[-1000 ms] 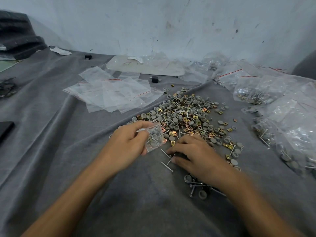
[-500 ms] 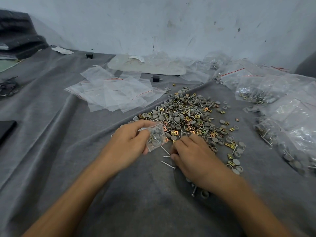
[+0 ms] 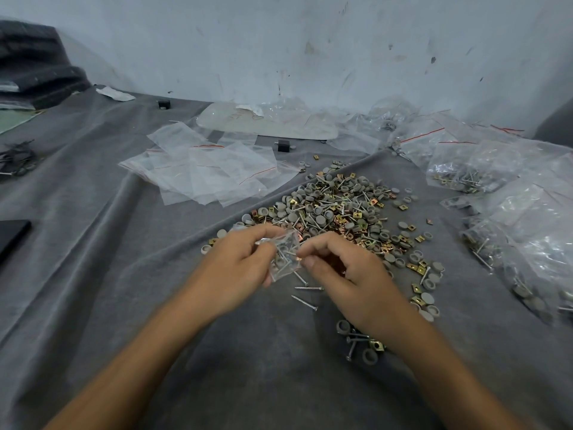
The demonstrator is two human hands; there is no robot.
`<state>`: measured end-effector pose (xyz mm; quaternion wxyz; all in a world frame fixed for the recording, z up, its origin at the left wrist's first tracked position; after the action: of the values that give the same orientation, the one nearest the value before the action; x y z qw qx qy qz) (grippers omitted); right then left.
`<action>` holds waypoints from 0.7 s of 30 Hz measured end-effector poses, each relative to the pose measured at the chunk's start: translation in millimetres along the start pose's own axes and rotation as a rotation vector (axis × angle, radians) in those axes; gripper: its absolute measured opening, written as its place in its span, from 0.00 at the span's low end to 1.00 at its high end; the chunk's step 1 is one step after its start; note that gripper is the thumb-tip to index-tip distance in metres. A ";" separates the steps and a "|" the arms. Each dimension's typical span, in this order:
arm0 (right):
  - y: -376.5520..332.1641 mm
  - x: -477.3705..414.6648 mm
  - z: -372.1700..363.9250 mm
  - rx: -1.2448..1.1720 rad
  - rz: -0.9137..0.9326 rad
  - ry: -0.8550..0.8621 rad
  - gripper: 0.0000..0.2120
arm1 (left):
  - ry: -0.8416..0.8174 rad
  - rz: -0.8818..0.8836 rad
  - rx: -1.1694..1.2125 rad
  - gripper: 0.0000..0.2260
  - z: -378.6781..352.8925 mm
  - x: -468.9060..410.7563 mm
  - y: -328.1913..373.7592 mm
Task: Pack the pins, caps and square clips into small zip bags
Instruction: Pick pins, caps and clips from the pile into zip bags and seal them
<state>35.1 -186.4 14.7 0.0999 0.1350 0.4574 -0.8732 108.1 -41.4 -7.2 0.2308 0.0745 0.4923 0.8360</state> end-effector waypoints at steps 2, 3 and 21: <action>2.5 -0.2 -3.9 -0.006 -0.032 -0.019 0.08 | 0.000 0.001 0.010 0.16 0.3 0.1 0.2; 4.1 -0.4 -3.1 -0.008 -0.041 -0.016 0.09 | 0.002 0.002 0.022 0.16 0.6 0.1 0.2; 28.5 4.9 -8.9 0.682 -0.078 -0.327 0.05 | -0.003 -0.017 0.046 0.15 1.0 -1.9 -5.4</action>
<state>40.3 -195.3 -13.7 0.0875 0.0017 0.1233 -0.9885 111.8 -39.3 -11.2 0.2367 0.0771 0.5117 0.8223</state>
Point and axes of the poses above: each hand's wrist, its own x-axis away from the middle knuckle, its own z-axis out of the back of the hand, y = z × x, the point moved 9 cm from there along -x, towards the middle knuckle, and after that the axes turned 1 degree about x, right-handed, at the moved point
